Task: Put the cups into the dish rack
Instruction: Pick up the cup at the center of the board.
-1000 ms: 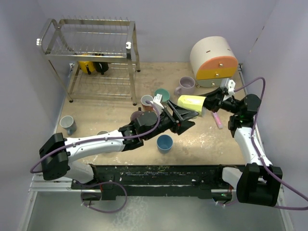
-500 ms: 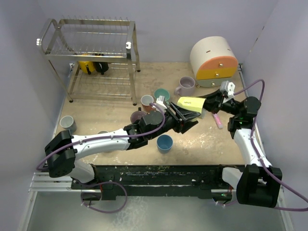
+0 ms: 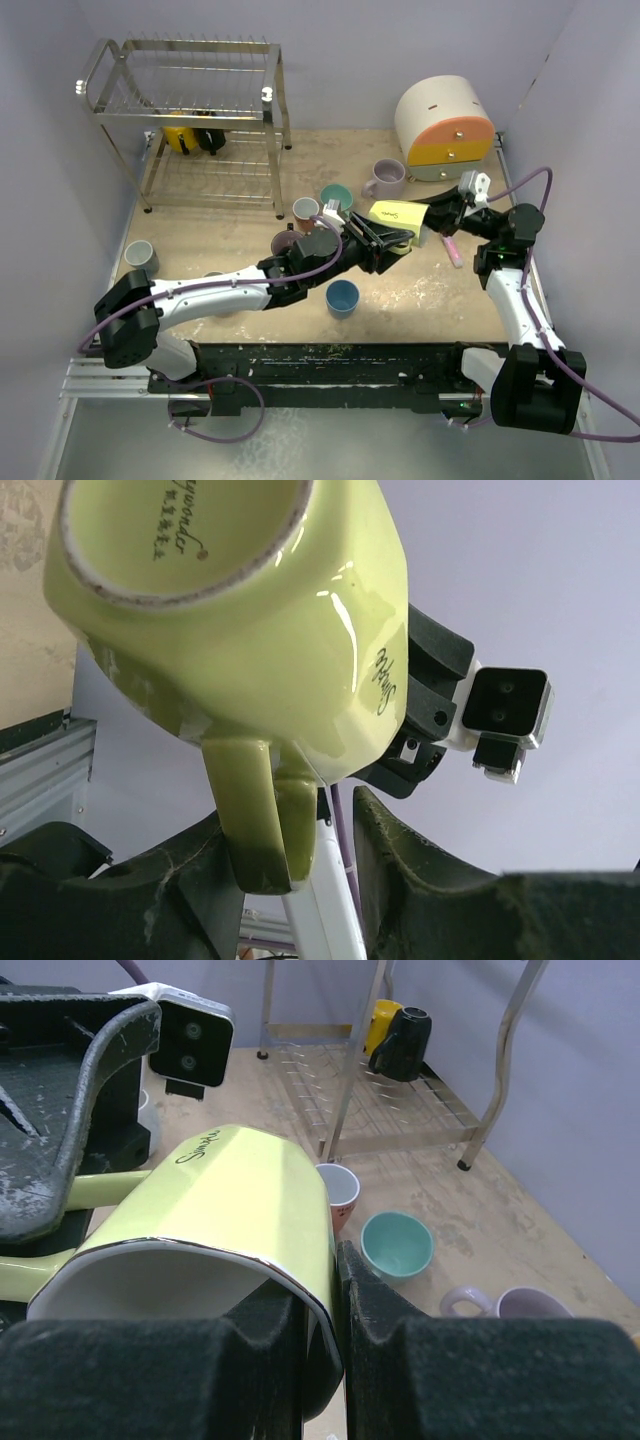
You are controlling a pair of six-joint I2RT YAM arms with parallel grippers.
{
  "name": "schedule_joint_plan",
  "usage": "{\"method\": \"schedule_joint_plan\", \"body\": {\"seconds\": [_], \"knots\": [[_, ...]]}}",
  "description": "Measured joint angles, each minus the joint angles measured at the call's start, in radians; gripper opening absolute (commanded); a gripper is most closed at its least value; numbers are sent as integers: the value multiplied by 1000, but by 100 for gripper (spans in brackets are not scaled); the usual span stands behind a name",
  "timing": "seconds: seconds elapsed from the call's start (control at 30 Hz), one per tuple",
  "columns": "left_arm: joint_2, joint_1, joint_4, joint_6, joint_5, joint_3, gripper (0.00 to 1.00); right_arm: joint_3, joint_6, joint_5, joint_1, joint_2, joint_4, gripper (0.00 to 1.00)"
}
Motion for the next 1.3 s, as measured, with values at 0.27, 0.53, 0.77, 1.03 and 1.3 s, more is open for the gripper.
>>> {"method": "schedule_joint_plan", "body": {"seconds": [0.27,0.53,0.77,1.03,1.3], "knots": [[31,13,24,-15,17,0,34,-13,0,0,-2,0,7,0],[40,25,66,-47,49,-2,2,-13,4,16,-10,0,21,0],[43,35,115,-44,69,-24,0,-13,4,19,-8,0,23,0],[60,46,243,-13,90,-76,0,-13,-17,19,-5,0,24,30],[61,84,266,94,78,-132,0,-13,-3,-9,-5,-9,16,58]]}}
